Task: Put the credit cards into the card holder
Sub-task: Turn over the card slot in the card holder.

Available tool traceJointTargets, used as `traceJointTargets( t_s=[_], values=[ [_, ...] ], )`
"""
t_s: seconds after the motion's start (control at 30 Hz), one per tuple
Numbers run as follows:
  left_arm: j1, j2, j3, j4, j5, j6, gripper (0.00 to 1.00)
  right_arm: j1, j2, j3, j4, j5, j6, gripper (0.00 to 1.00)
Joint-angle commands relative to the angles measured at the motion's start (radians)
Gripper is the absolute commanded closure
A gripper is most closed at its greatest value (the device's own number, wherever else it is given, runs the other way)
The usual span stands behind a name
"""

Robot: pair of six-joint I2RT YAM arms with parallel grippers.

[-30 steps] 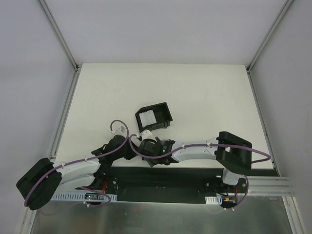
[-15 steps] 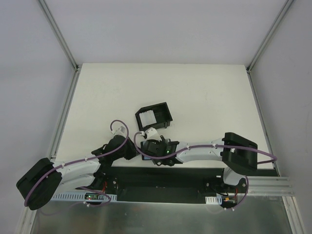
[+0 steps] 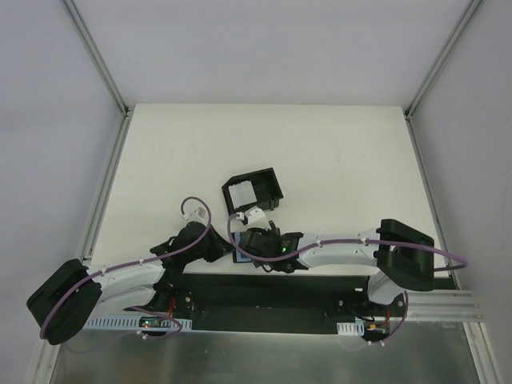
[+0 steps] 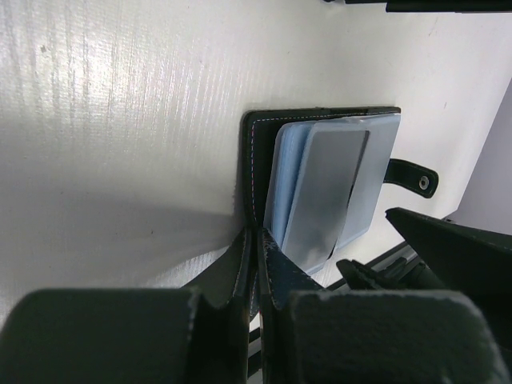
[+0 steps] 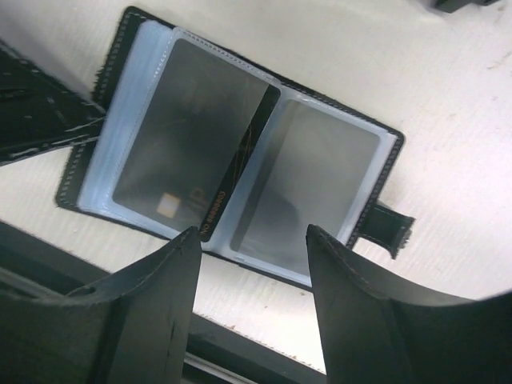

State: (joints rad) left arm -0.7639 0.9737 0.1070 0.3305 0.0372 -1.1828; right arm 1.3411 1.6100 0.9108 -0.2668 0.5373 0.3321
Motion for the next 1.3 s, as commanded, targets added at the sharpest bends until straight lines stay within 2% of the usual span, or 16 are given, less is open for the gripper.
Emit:
traceJointTargets(
  t_s=[0.0,0.2,0.47,0.7,1.27],
  values=[
    [0.006,-0.012,0.017,-0.022,0.012,0.023,1.0,-0.032,-0.051,0.032,0.037,-0.123,0.001,0.42],
    [0.006,-0.023,0.013,-0.022,0.013,0.026,1.0,-0.108,-0.044,0.083,0.032,-0.273,0.07,0.53],
    [0.006,-0.05,0.013,-0.024,0.02,0.043,1.0,-0.154,0.013,0.152,0.052,-0.379,0.067,0.5],
    [0.006,-0.067,0.02,-0.024,0.03,0.063,1.0,-0.166,0.1,0.218,0.023,-0.407,0.055,0.49],
    [0.008,-0.098,0.026,-0.015,0.043,0.081,1.0,-0.165,0.186,0.266,-0.041,-0.402,0.047,0.5]
  ],
)
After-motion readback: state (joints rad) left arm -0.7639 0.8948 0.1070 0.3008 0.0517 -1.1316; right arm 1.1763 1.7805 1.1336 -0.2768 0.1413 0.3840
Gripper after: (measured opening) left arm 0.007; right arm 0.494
